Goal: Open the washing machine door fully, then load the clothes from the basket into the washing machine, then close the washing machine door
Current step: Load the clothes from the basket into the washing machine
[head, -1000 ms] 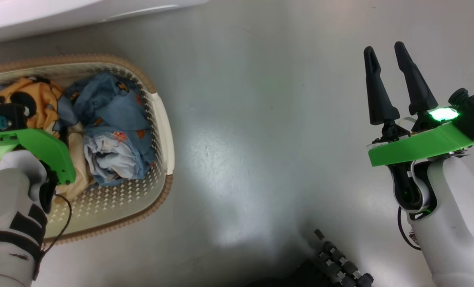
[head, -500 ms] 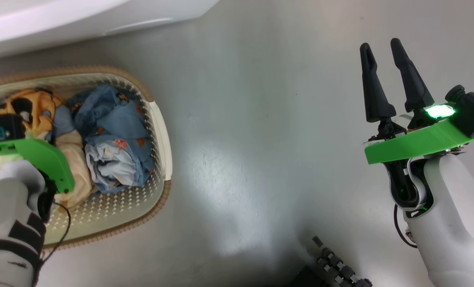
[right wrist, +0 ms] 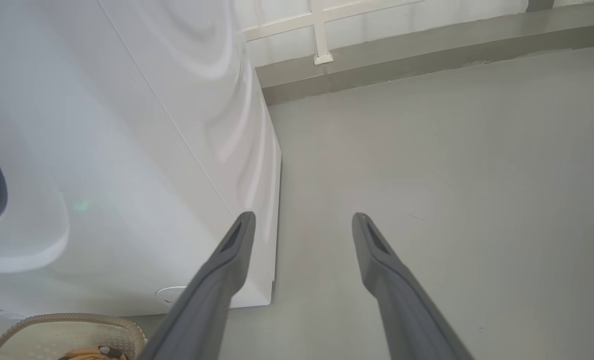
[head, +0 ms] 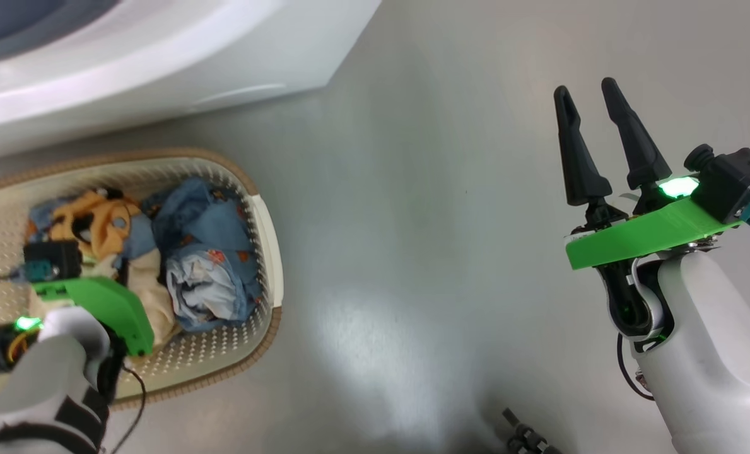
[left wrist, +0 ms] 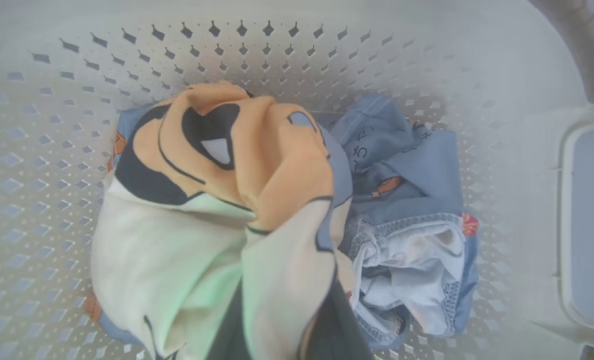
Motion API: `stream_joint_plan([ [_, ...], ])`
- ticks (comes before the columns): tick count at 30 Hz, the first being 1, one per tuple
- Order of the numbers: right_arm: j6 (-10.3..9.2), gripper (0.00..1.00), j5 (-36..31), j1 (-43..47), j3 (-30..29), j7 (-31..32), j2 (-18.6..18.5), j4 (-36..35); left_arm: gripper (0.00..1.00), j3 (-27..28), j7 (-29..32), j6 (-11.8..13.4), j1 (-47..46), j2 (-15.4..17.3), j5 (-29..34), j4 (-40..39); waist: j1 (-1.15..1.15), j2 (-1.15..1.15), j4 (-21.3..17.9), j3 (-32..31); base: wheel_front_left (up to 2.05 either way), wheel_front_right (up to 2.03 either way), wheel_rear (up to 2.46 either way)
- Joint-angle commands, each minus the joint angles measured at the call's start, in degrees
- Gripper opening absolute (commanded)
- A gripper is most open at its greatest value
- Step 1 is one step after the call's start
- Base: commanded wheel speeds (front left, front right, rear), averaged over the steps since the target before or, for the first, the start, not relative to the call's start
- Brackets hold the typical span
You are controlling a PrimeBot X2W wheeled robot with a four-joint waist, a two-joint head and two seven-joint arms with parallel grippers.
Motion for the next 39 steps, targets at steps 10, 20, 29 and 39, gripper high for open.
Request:
stream_joint_plan([
  [10,0.42,1.0,0.79,4.04,1.59,-0.46,-0.85,1.33,0.0,-0.14,-7.73,-1.77,5.94,-0.1,-0.35,-0.44,0.0,0.0,2.24,-11.14,0.0,0.0,0.0],
  [20,0.42,1.0,1.68,6.43,2.06,-0.46,-2.05,3.46,0.0,0.44,-9.95,-2.81,9.33,-2.09,-1.46,-3.18,0.0,0.0,4.84,-19.95,0.0,0.0,0.0],
  [29,0.42,1.0,2.25,9.12,2.15,-0.46,-3.16,4.46,0.0,3.71,-10.1,-3.15,14.35,-2.55,-2.12,-12.23,0.0,0.0,6.93,-26.0,0.0,0.0,0.0],
  [39,0.42,1.0,2.82,12.15,2.41,-0.46,-4.42,5.45,0.0,8.35,-10.11,-2.34,22.01,-2.64,1.22,-27.76,0.0,0.0,8.87,-32.5,0.0,0.0,0.0],
])
